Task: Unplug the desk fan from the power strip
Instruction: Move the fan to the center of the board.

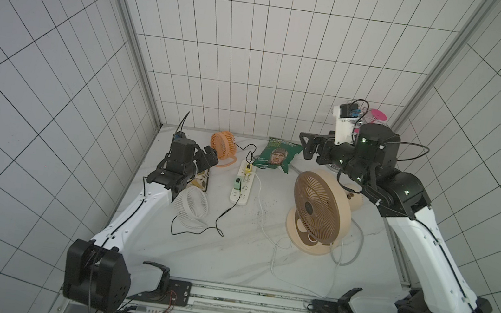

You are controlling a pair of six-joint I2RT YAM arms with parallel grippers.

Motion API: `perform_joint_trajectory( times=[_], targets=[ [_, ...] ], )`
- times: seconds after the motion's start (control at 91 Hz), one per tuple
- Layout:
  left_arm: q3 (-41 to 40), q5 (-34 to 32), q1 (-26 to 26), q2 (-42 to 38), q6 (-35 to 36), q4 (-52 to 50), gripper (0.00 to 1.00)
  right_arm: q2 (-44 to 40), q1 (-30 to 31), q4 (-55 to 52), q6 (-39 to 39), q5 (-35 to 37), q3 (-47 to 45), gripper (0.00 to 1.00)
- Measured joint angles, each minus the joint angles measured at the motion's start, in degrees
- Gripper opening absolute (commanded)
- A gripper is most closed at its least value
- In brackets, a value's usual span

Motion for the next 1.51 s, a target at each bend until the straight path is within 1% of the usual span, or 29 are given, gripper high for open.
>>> perform_joint_trajectory(
  times=[0.121, 0.264, 0.374, 0.495, 0.561, 0.649, 0.781, 0.858, 0.979, 1.132, 1.33, 1.506],
  targets=[
    [-0.11, -0.48, 0.00, -1.07, -1.53, -3.13, 0.96, 5.18, 7.96, -0.31, -1.07, 2.27, 0.33, 0.99],
    [0.79, -3.19, 0.00, -4.20, -3.30, -10.56, 0.96, 9.77, 13.31, 0.11, -0.33, 4.61, -2.62, 0.99],
    [1.27, -3.96, 0.07, -8.74, -5.05, -16.48, 0.96, 10.80, 14.36, 0.68, 2.29, 5.44, -7.15, 1.00],
    [0.20, -0.83, -0.87, -14.23, -7.67, -19.12, 0.96, 11.50, 14.34, 0.68, 5.46, 7.52, -9.35, 0.99],
    [-1.84, 1.90, -2.95, -16.31, -9.55, -18.78, 0.96, 11.50, 14.34, 0.72, 6.54, 9.53, -9.77, 0.99],
    [-5.51, 5.18, -7.41, -16.87, -12.15, -17.18, 0.97, 11.23, 14.34, 1.27, 6.95, 12.76, -10.19, 0.99],
    [-9.38, 9.29, -15.34, -12.07, -14.82, -13.81, 0.97, 8.92, 14.34, 1.73, 6.27, 17.79, -12.37, 0.99],
    [-10.01, 11.56, -17.14, -8.13, -15.78, -12.20, 0.97, 6.84, 14.32, 2.43, 5.51, 20.13, -13.73, 0.99],
    [-10.75, 12.79, -17.29, -3.78, -16.65, -9.84, 0.97, 2.67, 14.32, 3.89, 4.96, 22.95, -16.26, 0.99],
    [-11.87, 12.28, -17.29, 0.44, -17.49, -7.63, 0.98, -0.37, 14.32, 5.16, 4.98, 24.85, -17.73, 0.99],
    [-12.46, 8.66, -17.29, 5.77, -18.36, -7.89, 0.98, -0.57, 14.32, 5.55, 4.98, 25.33, -18.80, 0.99],
    [-12.94, 4.17, -16.63, 6.62, -19.50, -10.47, 0.98, -0.57, 14.32, 5.66, 4.96, 25.33, -18.97, 0.99]
  ],
)
